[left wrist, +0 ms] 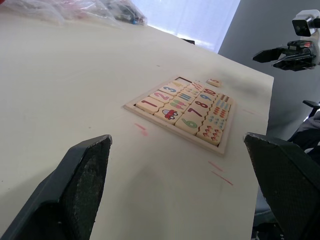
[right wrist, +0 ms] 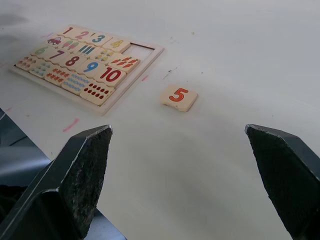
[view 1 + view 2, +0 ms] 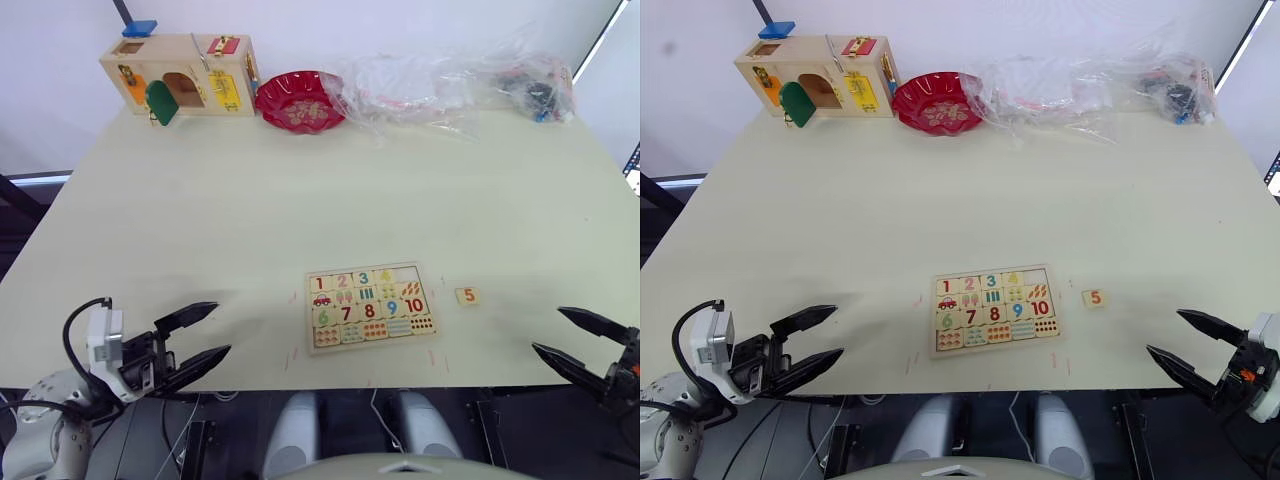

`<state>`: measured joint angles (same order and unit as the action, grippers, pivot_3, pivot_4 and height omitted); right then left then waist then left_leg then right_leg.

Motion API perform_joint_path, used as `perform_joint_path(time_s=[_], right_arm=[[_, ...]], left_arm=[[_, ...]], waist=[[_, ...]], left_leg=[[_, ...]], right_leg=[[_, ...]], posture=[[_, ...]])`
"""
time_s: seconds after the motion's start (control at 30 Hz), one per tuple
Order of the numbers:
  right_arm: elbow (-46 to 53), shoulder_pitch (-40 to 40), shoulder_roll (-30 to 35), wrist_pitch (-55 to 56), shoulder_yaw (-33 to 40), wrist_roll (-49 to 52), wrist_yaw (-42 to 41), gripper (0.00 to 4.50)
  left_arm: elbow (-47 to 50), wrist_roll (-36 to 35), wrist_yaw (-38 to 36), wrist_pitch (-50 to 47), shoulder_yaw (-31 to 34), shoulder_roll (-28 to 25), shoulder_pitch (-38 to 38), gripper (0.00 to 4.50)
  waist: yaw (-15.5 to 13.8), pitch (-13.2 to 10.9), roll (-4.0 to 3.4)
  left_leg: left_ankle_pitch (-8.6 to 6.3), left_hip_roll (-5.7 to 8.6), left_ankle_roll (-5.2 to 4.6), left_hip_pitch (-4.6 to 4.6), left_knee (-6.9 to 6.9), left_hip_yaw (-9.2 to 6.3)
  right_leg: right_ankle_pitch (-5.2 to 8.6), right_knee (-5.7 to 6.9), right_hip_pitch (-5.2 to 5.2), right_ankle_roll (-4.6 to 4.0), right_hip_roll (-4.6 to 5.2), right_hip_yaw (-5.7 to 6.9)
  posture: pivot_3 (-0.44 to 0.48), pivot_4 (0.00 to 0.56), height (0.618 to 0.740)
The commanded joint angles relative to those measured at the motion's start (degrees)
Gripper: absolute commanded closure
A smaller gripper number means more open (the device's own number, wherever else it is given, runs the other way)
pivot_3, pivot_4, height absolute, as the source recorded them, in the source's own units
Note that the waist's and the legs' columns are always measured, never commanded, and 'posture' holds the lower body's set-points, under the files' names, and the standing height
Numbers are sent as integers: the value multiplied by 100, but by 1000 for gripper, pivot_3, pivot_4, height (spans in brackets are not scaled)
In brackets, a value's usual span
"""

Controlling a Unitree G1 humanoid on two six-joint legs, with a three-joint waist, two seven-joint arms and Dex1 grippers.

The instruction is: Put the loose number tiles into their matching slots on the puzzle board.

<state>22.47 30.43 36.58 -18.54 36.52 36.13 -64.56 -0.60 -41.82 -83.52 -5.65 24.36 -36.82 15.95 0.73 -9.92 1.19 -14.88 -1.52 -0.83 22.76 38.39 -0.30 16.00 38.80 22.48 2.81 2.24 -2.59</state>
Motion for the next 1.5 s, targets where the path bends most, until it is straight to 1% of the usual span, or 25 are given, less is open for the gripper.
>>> perform_joint_path(time_s=[0.03, 0.17, 0.27, 0.33, 0.37, 0.5, 0.67, 0.87, 0.9, 0.97, 1.2, 1.5], right_arm=[[119, -211, 291, -15, -108, 51, -29, 35], [-79, -1019, 1004, -214, -710, -172, -110, 35], [-555, -1866, 1491, -183, -1425, -403, -468, 35], [-958, -2416, 1648, -25, -1827, -608, -655, 35], [-1173, -2684, 1726, 34, -2039, -710, -788, 35], [-2081, -3640, 1856, 633, -2910, -1311, -1355, 35], [-3123, -4525, 1684, 1399, -3603, -1750, -1949, 35], [-4102, -5271, 1431, 1900, -4068, -2105, -2312, 35], [-4221, -5364, 1391, 1920, -4117, -2132, -2350, 269], [-4487, -5505, 1323, 2095, -4201, -2251, -2393, 907], [-5166, -5842, 1117, 2503, -4332, -2505, -2472, 907], [-5314, -5914, 1020, 2570, -4305, -2513, -2568, 907]], left_arm=[[358, -162, -44, -121, 28, -91, -1, 0], [581, -301, -221, -339, -75, -202, -175, 0], [603, -355, -488, -421, -199, -270, -352, 0], [594, -368, -623, -462, -264, -309, -446, 0], [576, -370, -740, -459, -286, -342, -472, 0], [509, -507, -894, -463, -359, -493, -527, 0], [440, -609, -898, -347, -473, -662, -482, 0], [442, -633, -898, -225, -505, -633, -396, 0], [437, -637, -898, -207, -508, -633, -380, 0], [412, -641, -898, -184, -520, -641, -384, 0], [307, -666, -898, -99, -560, -693, -433, 0], [142, -694, -898, 68, -627, -775, -448, 0]], waist=[[7, 0, 0], [25, -1, 2], [10, -1, 1], [11, -2, 2], [2, -2, 2], [7, -4, 0], [14, -6, -4], [18, -9, -7], [20, -9, -7], [23, -10, -9], [20, -12, -12], [26, -11, -12]], left_leg=[[0, 0, 0, -1, 0, 3], [1, -2, 0, -9, 3, 12], [1, -1, -1, -8, 2, 8], [1, -1, 0, -6, 1, 7], [1, 1, 0, 5, 1, 7], [0, 2, 0, 10, -4, 1], [0, -1, 0, 8, -5, -1], [0, -1, 0, 5, -1, 3], [0, -1, 0, 5, -1, 4], [0, -2, 0, 3, -1, 3], [0, 0, 0, 4, -1, 3], [0, -1, 0, 1, -1, 4]], right_leg=[[0, 0, 0, 0, 0, -3], [-2, 3, 1, 3, 0, -11], [-3, 1, 1, -1, -6, -7], [-4, 0, 1, -1, -11, -7], [-14, 0, 10, 18, -11, -7], [-15, -2, 11, 20, -12, -3], [-15, -2, 11, 20, -10, -1], [-17, 0, 10, 19, -8, -2], [-17, 1, 10, 20, -7, -2], [-17, 2, 10, 19, -8, -1], [-17, 2, 10, 19, -7, 0], [-18, 4, 10, 18, -7, -1]], posture=[[0, 150, 740], [0, 150, 740], [0, 150, 740], [0, 150, 740], [0, 150, 740], [0, 150, 740], [0, 150, 740], [0, 150, 740], [0, 150, 740], [0, 150, 740], [0, 150, 740], [0, 150, 740]])
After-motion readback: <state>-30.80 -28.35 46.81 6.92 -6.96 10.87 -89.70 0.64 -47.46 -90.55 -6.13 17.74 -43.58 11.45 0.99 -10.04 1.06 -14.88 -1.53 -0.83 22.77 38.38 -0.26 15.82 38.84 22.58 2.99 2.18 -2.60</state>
